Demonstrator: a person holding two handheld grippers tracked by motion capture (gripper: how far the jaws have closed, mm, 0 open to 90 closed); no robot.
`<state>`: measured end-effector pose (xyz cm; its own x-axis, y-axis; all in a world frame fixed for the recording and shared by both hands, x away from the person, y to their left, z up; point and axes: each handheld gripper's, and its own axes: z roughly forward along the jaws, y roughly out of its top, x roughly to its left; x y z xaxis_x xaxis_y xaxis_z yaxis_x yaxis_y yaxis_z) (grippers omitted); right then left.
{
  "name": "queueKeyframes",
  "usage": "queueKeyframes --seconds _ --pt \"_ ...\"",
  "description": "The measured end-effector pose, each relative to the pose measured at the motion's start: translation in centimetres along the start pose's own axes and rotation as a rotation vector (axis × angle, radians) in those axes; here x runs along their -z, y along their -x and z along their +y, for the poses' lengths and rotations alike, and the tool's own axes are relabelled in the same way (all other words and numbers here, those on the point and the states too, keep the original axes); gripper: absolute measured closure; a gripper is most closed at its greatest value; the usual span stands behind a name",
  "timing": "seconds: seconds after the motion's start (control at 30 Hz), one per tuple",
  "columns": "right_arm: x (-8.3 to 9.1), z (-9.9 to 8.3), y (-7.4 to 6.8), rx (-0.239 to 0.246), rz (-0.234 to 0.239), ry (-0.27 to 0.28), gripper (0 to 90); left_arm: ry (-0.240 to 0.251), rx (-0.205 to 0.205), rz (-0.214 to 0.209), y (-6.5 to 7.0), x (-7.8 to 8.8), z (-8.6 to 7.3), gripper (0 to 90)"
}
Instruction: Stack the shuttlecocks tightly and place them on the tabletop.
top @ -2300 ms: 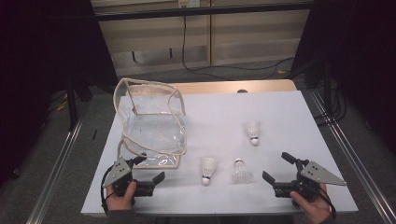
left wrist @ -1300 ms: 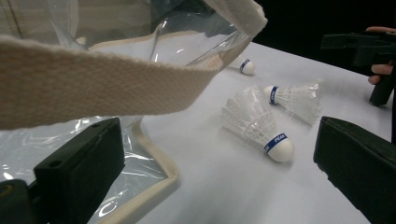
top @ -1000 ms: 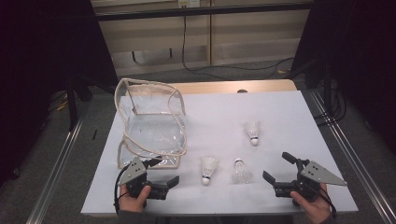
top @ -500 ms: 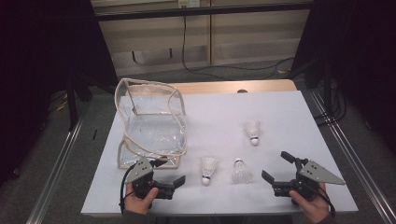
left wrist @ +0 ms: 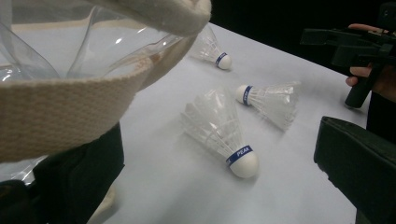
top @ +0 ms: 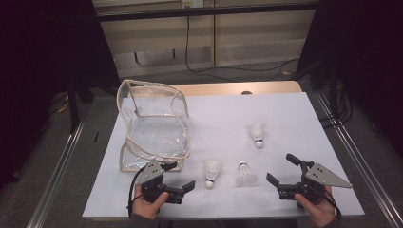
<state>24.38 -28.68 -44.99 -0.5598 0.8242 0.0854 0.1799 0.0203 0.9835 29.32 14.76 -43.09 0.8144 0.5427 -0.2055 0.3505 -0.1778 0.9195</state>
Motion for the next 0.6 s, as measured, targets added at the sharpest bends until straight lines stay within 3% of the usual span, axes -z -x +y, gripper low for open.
queueKeyframes --seconds 0.6 --pt "0.0 0.0 -0.1 0.004 -0.001 -0.001 0.8 -0.055 0.011 -0.010 1.0 -1.9 0.6 2.0"
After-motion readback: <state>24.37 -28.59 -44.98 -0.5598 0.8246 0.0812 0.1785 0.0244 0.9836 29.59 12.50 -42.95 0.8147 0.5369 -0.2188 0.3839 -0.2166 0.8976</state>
